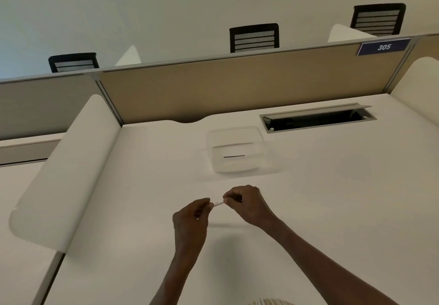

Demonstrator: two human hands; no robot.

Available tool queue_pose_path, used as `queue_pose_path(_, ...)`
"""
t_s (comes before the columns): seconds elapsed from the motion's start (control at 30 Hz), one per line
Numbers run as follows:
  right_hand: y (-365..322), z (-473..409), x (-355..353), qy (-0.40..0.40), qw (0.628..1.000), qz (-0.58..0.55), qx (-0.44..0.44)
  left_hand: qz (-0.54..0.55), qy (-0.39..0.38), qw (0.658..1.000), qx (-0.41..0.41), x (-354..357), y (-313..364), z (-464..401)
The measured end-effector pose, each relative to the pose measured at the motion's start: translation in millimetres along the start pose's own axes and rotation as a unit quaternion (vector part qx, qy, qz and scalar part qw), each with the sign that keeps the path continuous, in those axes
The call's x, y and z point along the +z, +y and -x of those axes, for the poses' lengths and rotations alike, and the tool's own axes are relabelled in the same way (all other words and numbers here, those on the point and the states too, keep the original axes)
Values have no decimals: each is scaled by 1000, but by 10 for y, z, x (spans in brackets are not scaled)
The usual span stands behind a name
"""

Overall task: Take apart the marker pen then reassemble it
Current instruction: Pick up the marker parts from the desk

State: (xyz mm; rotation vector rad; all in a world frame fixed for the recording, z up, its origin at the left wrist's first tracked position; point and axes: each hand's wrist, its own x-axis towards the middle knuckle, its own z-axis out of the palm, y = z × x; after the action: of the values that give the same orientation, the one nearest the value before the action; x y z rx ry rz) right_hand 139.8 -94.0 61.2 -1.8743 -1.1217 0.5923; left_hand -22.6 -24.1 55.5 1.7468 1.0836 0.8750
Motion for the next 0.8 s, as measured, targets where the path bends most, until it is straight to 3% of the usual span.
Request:
queue_pose_path(0.13, -55, 1, -37, -14, 1000, 14, -22, -77, -64, 988, 116, 18, -19, -35)
queue_pose_path(0.4, -115, -45, -76, -34, 998, 11, -44, -65, -79, 984, 143, 110, -58, -71)
queue_pose_path(0.53, -86, -69, -114, -59, 995, -78, 0, -39, -57, 990, 122, 127, -109, -94)
queue_pose_path(0.67, 60, -164, -218, 30, 988, -133, 73, 1, -31, 997, 76, 127, -130, -125)
queue_pose_path(0.8, 325, -255, -358, 111, 981, -81, 139, 41, -22, 997, 60, 111, -73, -155)
